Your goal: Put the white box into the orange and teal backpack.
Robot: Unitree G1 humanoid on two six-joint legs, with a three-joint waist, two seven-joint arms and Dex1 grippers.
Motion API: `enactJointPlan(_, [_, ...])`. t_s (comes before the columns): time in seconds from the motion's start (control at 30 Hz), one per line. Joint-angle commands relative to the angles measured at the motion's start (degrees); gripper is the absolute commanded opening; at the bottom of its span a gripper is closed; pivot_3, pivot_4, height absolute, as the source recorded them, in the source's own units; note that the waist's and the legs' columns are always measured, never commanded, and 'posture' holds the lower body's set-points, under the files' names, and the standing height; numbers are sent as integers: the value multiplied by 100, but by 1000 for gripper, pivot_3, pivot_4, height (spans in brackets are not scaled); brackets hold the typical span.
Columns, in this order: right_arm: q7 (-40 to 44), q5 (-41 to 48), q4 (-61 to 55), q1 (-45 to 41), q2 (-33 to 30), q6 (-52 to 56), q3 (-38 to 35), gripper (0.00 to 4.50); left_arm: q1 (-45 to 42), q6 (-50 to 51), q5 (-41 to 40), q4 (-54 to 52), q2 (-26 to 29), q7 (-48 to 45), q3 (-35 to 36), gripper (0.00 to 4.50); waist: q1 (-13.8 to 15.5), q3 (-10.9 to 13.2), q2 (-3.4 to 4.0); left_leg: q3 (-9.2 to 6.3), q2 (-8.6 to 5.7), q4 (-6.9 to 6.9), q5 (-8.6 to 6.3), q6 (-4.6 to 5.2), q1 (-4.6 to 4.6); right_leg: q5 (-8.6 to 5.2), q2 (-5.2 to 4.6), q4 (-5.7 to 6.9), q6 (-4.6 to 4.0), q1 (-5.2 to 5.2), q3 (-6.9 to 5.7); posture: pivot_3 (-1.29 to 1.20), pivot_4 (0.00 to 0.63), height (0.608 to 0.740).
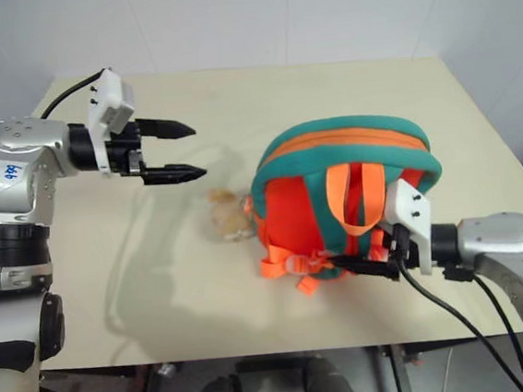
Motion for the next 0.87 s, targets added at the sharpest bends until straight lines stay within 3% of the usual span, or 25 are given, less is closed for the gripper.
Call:
enactJointPlan(0.03, [84, 61, -199, 143, -219, 37, -425, 4477, -26, -144, -114, 118, 113, 57, 199, 4500, 2, 0, 0, 0, 0, -1, 0, 0, 0, 0, 0, -1, 0, 0, 0, 0, 150, 740])
enactJointPlan(0.13, [137, -41, -99, 390, -394, 30, -852, 4477, -46, -304, -67, 370, 169, 99, 254, 4500, 6, 0, 0, 1, -1, 0, 0, 0, 0, 0, -1, -1, 0, 0, 0, 0, 150, 740])
enactJointPlan(0.5, [1071, -941, 397, 1966, -802, -170, -3568, 4477, 835, -1191, -711, 519, 348, -234, 1096, 4500, 13, 0, 0, 3, 0, -7, 0, 0, 2, 0, -1, -7, 0, 2, -1, 0, 150, 740])
enactJointPlan(0.57, [1179, -1009, 693, 2016, -780, -267, -3917, 4477, 949, -946, -820, 546, 438, -274, 1191, 4500, 9, 0, -1, 4, -1, -2, 0, 0, 2, 1, -2, -9, 2, 6, -1, 0, 150, 740])
enactJointPlan(0.73, [1213, -1033, 1232, 1855, -726, -515, -4119, 4477, 1393, -1173, -1175, 270, 477, -294, 1622, 4500, -23, 0, -1, 9, 0, 2, -1, 0, 9, 2, -5, -11, 2, 11, 0, 0, 150, 740])
enactJointPlan(0.87, [1027, -973, 1444, 1545, -638, -690, -3776, 4477, 1768, -1514, -1310, -14, 532, -201, 1920, 4500, -30, 0, -1, 11, 1, 1, 0, 0, 11, 2, -6, -10, 1, 11, 0, 0, 150, 740])
